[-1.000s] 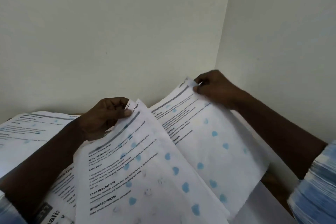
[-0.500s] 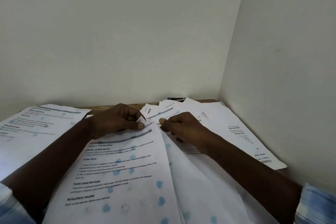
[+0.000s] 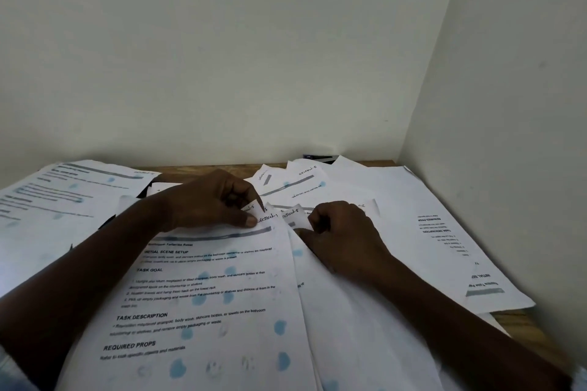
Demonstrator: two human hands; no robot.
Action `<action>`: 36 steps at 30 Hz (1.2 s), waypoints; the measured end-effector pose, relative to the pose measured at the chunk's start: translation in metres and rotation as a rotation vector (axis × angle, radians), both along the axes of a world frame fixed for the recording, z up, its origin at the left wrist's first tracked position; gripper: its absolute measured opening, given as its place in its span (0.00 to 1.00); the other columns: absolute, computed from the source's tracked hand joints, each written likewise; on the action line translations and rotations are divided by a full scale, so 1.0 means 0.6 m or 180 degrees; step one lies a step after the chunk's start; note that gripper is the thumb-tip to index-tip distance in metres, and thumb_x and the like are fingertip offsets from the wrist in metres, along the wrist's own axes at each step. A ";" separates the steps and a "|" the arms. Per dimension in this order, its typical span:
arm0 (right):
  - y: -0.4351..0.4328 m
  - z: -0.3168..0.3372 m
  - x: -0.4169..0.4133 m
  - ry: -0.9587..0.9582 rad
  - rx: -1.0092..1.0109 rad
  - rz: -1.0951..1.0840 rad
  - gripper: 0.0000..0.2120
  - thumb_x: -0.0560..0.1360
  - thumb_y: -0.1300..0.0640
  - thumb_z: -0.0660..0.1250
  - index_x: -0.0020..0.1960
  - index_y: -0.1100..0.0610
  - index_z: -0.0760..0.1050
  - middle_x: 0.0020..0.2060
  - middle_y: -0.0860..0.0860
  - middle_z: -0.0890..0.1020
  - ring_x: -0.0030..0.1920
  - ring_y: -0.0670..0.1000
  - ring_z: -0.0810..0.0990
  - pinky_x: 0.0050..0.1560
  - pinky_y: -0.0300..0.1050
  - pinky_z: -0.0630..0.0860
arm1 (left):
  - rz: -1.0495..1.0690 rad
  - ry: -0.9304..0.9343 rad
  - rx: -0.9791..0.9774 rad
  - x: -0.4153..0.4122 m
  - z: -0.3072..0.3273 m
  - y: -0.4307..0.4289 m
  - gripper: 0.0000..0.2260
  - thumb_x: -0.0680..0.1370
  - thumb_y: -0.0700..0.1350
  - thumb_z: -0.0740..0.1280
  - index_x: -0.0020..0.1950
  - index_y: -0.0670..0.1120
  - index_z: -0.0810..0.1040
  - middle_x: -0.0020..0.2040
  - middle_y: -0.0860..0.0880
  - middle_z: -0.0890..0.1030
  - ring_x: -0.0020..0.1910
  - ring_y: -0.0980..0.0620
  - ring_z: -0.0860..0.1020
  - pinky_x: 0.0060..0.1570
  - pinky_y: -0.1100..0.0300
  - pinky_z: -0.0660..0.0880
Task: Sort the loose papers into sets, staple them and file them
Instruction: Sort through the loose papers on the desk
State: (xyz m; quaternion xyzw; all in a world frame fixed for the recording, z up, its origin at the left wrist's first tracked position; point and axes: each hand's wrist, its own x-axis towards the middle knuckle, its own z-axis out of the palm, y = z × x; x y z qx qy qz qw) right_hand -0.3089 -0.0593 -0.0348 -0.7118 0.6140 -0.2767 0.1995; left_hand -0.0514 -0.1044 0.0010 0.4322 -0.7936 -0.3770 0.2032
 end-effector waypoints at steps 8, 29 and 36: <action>0.001 0.009 -0.007 -0.1661 0.0180 -0.0042 0.09 0.80 0.43 0.69 0.46 0.47 0.78 0.44 0.47 0.87 0.41 0.46 0.83 0.46 0.44 0.73 | 0.0261 0.1050 0.0156 -0.007 0.007 -0.005 0.19 0.72 0.30 0.77 0.61 0.41 0.83 0.56 0.36 0.84 0.52 0.48 0.82 0.56 0.54 0.78; 0.011 0.009 -0.008 -0.2274 0.0427 0.0160 0.12 0.70 0.59 0.80 0.52 0.52 0.84 0.48 0.53 0.88 0.50 0.61 0.86 0.55 0.66 0.82 | 0.0403 0.0492 0.0184 -0.023 0.017 0.015 0.07 0.74 0.47 0.79 0.46 0.45 0.86 0.44 0.46 0.86 0.41 0.55 0.78 0.46 0.58 0.74; -0.002 0.019 0.005 -0.2053 0.0350 0.0218 0.18 0.72 0.45 0.78 0.50 0.59 0.82 0.45 0.60 0.86 0.44 0.52 0.85 0.49 0.59 0.82 | 0.0182 -0.0128 0.0387 -0.009 0.040 0.028 0.05 0.75 0.46 0.79 0.42 0.47 0.86 0.40 0.52 0.87 0.38 0.58 0.83 0.38 0.67 0.74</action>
